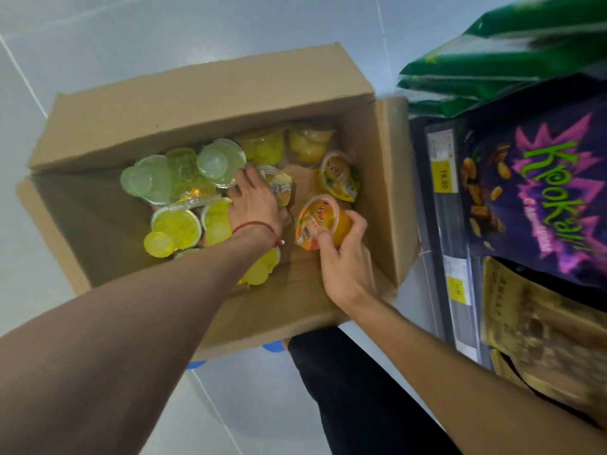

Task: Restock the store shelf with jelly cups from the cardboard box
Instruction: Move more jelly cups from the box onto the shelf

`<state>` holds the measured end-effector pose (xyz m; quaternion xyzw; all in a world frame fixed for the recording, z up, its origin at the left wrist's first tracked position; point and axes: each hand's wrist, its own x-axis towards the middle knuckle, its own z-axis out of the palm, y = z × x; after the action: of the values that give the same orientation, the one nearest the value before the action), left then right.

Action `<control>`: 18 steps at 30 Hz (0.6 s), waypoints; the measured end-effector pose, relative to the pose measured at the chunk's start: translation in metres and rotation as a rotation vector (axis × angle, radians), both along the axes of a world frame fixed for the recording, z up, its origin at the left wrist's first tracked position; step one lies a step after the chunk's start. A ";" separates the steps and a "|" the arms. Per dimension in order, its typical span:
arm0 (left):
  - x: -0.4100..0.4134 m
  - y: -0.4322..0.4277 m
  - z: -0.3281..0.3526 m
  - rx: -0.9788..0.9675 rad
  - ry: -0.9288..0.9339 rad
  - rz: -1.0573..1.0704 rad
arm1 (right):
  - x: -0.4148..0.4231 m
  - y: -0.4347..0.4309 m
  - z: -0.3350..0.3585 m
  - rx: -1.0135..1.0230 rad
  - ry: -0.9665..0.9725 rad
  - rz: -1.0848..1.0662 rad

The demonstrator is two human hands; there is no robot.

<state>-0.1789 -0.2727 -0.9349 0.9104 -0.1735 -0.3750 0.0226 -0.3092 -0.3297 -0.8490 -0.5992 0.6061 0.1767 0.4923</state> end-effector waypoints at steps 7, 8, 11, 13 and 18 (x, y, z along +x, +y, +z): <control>0.007 0.009 -0.003 -0.108 0.054 0.019 | -0.005 -0.003 0.006 -0.008 0.009 -0.110; 0.007 0.011 0.001 -0.140 0.068 0.025 | -0.004 -0.003 0.007 -0.009 0.002 -0.131; 0.011 0.021 0.027 -0.271 0.134 -0.009 | -0.001 0.002 0.017 -0.018 -0.035 -0.239; 0.017 0.027 0.056 -0.347 0.200 -0.051 | -0.001 0.009 0.035 0.000 -0.050 -0.308; 0.045 0.037 0.153 -0.460 0.302 -0.225 | 0.002 0.025 0.113 0.117 -0.170 -0.550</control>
<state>-0.1341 -0.2355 -0.7823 0.7904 -0.3482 -0.4571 0.2123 -0.3076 -0.3047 -0.7365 -0.3959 0.6910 0.0204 0.6045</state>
